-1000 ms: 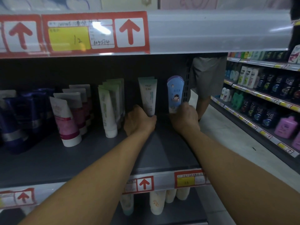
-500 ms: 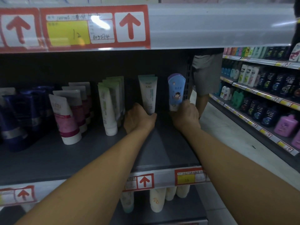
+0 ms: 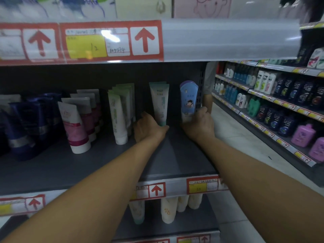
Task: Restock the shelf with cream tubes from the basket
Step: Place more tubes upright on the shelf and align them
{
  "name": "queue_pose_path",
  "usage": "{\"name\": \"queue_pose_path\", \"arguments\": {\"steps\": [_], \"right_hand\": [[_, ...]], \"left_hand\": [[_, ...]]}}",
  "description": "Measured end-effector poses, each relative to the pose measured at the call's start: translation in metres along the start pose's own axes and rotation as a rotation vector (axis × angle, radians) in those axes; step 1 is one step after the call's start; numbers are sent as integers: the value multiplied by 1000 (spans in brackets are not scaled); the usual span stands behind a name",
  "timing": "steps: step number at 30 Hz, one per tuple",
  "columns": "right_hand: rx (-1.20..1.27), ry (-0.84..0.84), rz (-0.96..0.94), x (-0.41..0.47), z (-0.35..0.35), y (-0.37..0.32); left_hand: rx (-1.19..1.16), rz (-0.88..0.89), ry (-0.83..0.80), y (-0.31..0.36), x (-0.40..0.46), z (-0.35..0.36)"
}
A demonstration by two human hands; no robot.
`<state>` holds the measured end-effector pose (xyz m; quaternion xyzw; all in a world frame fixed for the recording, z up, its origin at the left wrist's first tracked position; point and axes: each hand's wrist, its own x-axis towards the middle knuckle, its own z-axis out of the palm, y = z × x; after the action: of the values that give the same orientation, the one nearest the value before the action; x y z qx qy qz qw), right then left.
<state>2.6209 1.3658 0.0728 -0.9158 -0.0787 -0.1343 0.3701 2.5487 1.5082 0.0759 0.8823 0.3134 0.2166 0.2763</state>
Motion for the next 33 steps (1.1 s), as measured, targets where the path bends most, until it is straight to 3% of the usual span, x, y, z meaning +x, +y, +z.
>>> {"name": "queue_pose_path", "arguments": {"steps": [8,22,33], "right_hand": [[-74,-87,-77,-31,-21,-6],[-279,-27,-260,-133,-96,-46],[-279,-75,-474,-252,-78,-59]], "left_hand": [[24,103,-85,-8,-27,-25],[-71,299,-49,-42,-129,-131],[26,419,11,-104,-212,-191]]}}
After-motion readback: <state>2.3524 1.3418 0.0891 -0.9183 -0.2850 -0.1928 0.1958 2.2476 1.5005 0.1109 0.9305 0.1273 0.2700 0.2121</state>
